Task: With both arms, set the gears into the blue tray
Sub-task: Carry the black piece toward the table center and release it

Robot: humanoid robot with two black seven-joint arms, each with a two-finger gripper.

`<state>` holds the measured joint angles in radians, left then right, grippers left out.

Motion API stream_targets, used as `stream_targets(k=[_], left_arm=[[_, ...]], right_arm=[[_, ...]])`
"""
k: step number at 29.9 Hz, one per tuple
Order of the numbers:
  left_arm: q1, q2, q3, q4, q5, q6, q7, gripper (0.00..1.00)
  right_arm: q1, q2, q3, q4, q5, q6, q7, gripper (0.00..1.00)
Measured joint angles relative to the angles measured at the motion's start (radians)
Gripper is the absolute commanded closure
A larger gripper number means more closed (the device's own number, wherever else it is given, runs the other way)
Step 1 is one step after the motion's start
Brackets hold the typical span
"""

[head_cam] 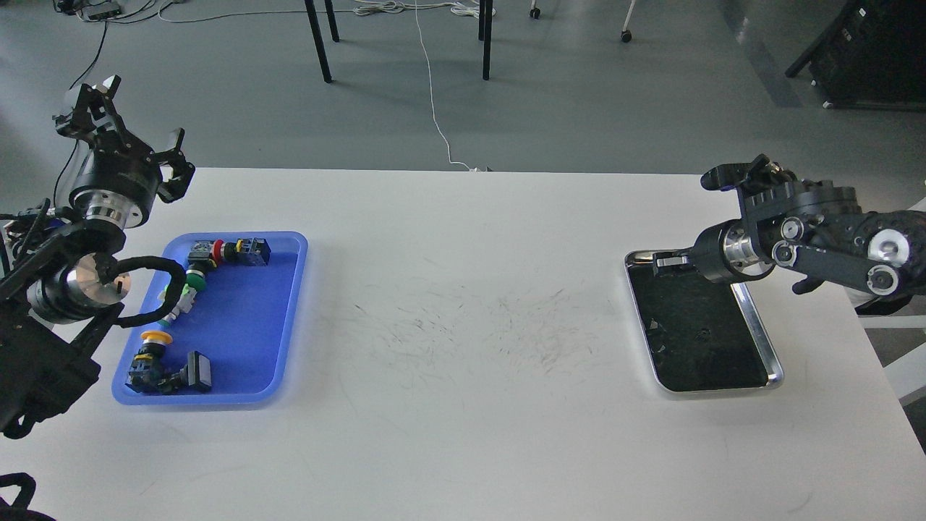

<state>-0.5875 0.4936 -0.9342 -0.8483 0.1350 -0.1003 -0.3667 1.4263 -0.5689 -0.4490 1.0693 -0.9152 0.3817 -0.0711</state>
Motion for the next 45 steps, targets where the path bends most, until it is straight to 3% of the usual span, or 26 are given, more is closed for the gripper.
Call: stream_targets(k=[9,17,29,35,45], left_arm=[[0.000,0.000,0.000,0.000,0.000,0.001,0.000,0.01],[-0.002,0.010,0.000,0.000,0.000,0.000,0.000,0.01],[-0.002,0.014,0.000,0.000,0.000,-0.001,0.002,0.01],[-0.003,0.036,-0.001,0.000,-0.001,-0.004,0.002,0.01],[-0.012,0.039,-0.001,-0.002,-0.002,-0.006,0.005,0.01]], right_arm=[[0.092,0.014,0.053,0.167,0.247,-0.004,0.018,0.98],[0.091,0.143,0.059,0.200,0.405,-0.089,0.020,0.98],[-0.018,0.552,0.069,-0.102,0.412,-0.143,0.027,0.98],[-0.084,0.568,0.098,-0.250,0.440,-0.145,0.033,0.98],[-0.106,0.569,0.119,-0.178,0.525,-0.145,0.058,0.96]])
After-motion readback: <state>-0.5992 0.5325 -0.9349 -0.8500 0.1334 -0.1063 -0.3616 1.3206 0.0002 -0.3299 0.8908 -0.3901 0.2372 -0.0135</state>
